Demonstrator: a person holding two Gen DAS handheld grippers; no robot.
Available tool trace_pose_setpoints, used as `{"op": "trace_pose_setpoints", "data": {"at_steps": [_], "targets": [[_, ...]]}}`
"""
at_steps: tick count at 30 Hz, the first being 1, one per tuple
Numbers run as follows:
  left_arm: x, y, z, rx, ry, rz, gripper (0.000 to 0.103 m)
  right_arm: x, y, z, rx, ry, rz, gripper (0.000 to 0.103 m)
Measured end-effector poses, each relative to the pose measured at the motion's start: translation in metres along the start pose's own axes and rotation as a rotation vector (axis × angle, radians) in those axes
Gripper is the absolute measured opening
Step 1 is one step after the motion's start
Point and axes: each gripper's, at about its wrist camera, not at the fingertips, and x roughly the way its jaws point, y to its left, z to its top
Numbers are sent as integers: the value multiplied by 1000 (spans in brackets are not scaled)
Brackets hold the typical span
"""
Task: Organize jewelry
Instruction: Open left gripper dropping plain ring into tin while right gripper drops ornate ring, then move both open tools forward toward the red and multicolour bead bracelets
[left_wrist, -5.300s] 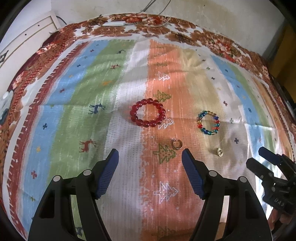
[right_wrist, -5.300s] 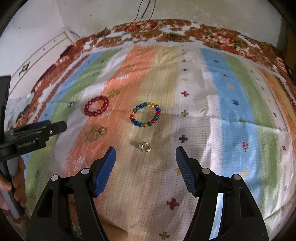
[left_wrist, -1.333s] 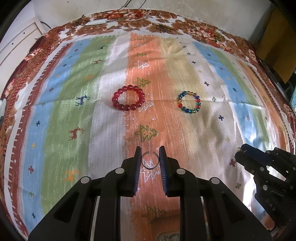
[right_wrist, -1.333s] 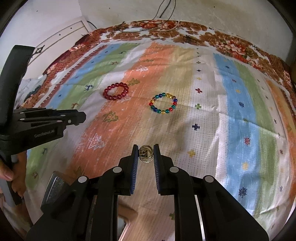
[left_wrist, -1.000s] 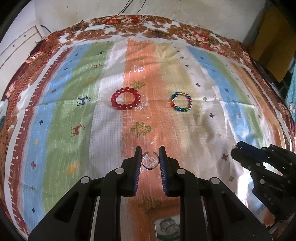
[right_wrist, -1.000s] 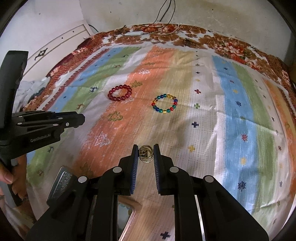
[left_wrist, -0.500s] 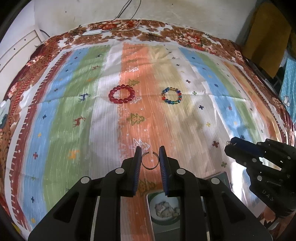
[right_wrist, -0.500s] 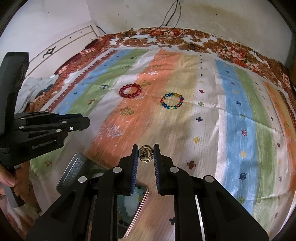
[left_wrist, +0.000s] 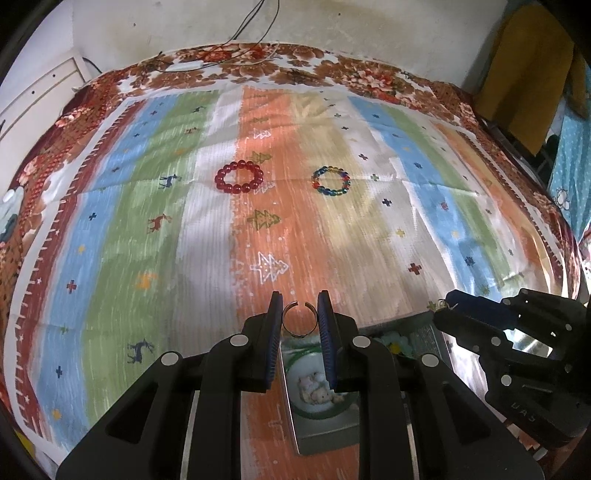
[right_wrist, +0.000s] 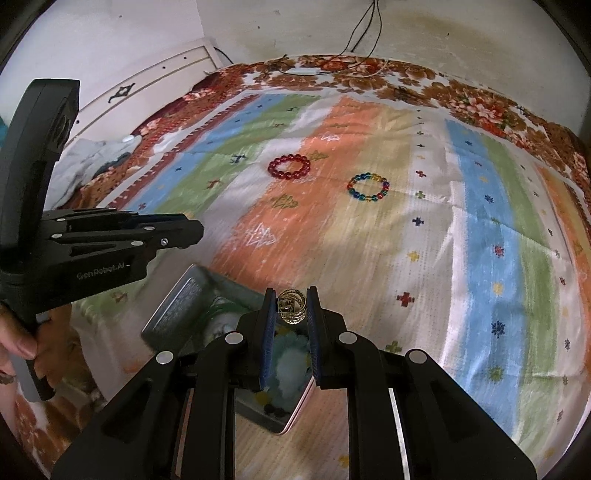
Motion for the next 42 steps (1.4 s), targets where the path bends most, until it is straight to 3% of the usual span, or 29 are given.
{"op": "trace_pose_setpoints", "data": {"at_steps": [13, 19, 20, 21, 23, 33, 42], "targets": [[-11, -11, -27, 23, 1, -14, 19, -7, 13, -23, -16, 15, 35, 17], [-10, -13, -31, 17, 28, -57, 19, -6, 13, -32, -14, 31, 57, 18], [-10, -14, -31, 15, 28, -56, 21, -5, 13, -34, -11, 36, 59, 20], [-10, -13, -31, 14, 23, -44, 31, -6, 12, -35, -8, 38, 60, 26], [-12, -10, -30, 0, 13, -31, 42, -9, 11, -35, -8, 27, 53, 39], [-11, 8, -24, -72, 6, 8, 46, -8, -4, -31, 22, 6, 16, 50], [-4, 19, -13, -88, -10, 82, 54, -7, -33, -12, 97, -47, -52, 53]]}}
